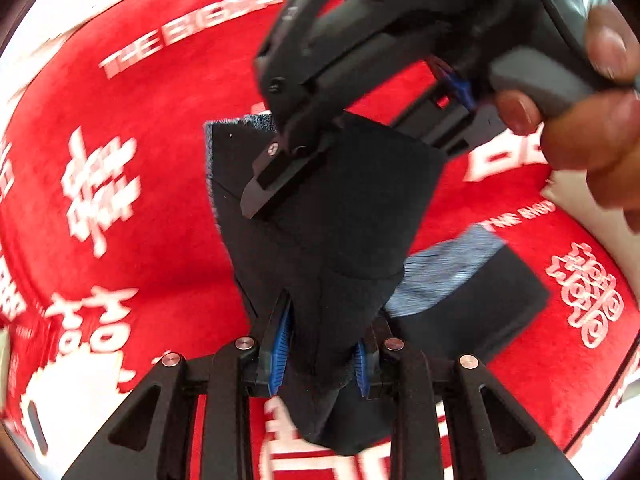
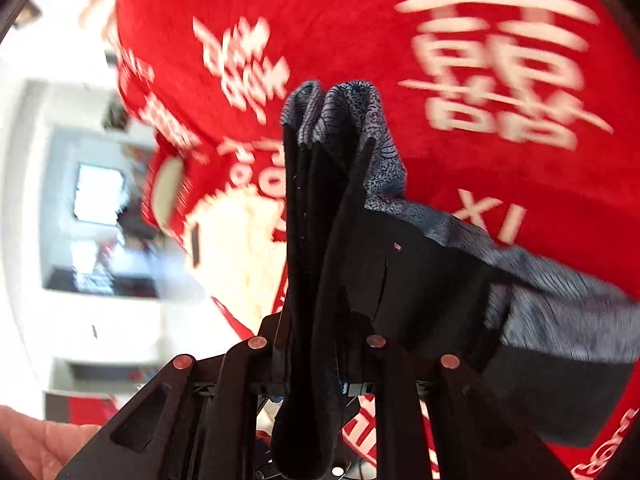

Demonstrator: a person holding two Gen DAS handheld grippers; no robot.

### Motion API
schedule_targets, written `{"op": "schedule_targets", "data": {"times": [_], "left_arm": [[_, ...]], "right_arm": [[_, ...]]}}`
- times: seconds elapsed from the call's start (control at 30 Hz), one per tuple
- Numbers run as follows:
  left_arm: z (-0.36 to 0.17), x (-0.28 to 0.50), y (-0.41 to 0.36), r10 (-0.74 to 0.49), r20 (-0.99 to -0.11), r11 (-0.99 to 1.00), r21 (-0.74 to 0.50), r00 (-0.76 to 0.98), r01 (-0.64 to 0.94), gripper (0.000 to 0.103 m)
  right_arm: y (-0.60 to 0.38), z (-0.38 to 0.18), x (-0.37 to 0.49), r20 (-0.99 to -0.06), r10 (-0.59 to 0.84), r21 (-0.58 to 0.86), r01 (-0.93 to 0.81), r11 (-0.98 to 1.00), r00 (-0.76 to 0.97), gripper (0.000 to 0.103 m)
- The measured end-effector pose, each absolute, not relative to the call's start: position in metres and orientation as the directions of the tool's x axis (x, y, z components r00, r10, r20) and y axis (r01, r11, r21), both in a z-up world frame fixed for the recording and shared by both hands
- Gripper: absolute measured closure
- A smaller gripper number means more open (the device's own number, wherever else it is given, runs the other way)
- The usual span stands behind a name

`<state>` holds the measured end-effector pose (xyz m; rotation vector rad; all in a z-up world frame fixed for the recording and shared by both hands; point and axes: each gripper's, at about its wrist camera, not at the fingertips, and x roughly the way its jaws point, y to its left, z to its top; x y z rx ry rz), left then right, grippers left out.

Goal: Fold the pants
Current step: 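Lift the held end and fold it over onto the waistband with both grippers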

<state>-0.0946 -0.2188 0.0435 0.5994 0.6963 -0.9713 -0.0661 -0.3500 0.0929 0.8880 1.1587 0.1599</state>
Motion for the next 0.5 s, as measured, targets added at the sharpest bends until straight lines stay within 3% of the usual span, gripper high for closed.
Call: {"op": "schedule_targets", "data": {"times": [0.23,0.5], "left_arm": [[0.028,-0.166,-0.282,-0.524,-0.801,0.264,0.171,0.29,0.949,0.076],[-0.038,-0.219,-0.327,-0.404,-0.889,0.135,0.178,0.218,0.975,0.076]], "right_arm": [[-0.419,0.081,-0.18,-0.649,0.491,0.751,0.389,0.533,0.581,0.085],[-0.472,0.011,-0.263,-0.687,0.431,0.726,0.529,0.439,0.585,0.085]]}}
